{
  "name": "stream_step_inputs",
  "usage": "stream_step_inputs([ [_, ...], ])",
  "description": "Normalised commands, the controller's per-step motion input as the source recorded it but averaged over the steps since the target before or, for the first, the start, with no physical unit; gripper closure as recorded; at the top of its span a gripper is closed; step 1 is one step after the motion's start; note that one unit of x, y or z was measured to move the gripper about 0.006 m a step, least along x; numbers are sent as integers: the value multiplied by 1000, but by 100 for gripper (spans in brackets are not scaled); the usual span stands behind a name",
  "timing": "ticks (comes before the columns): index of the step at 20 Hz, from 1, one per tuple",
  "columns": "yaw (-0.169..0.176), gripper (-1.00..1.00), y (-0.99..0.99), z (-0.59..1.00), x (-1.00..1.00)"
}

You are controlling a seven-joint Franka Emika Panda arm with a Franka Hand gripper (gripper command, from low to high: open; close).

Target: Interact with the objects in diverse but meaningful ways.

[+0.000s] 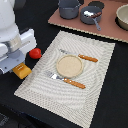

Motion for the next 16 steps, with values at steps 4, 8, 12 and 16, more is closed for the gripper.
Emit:
stream_step_inputs([
  [4, 0, 100, 0, -407, -141],
  [8, -13, -100, 11, 129, -19],
  [12, -22, -100, 66, 437, 0],
  [16, -10, -100, 42, 586, -70],
])
